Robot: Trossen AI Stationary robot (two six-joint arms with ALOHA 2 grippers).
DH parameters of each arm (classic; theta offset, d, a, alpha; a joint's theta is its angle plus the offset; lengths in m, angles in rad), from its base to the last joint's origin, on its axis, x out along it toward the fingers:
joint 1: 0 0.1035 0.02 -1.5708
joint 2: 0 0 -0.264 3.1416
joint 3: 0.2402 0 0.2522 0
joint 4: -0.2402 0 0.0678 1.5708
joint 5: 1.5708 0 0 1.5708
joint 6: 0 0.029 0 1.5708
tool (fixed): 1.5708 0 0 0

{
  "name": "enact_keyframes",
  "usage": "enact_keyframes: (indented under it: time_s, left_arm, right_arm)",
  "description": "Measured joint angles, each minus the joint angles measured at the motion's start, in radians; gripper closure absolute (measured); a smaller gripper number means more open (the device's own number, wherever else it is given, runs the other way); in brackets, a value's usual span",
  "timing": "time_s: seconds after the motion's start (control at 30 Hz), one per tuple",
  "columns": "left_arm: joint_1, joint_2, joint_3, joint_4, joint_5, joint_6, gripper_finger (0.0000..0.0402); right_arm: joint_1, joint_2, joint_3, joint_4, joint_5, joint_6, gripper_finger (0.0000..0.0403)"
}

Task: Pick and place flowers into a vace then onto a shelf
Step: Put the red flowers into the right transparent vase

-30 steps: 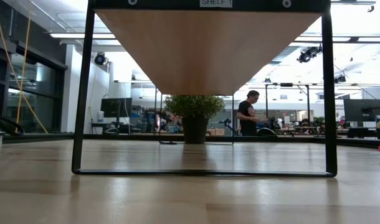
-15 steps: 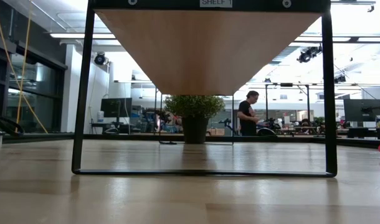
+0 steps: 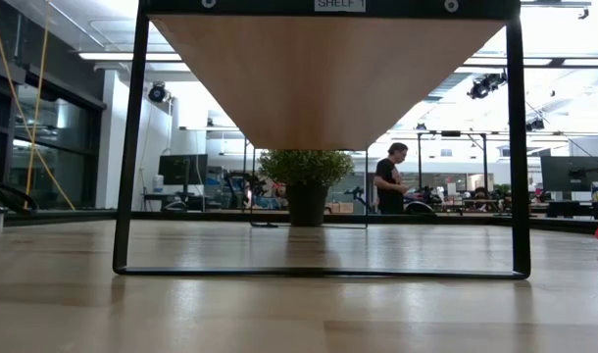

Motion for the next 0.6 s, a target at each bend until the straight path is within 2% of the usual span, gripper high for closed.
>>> enact_keyframes:
  time_s: [0.3,0.6]
  left_arm:
    - [0.0,0.0,0.0,0.0,0.0,0.0,0.0186]
    - [0.0,0.0,0.0,0.0,0.0,0.0,0.0186]
  right_arm:
    - [0.029,0.0,0.0,-0.244,-0.029,0.111,0.0128]
    - [0.028,0.0,0.0,-0.48,-0.056,0.126,0.0128]
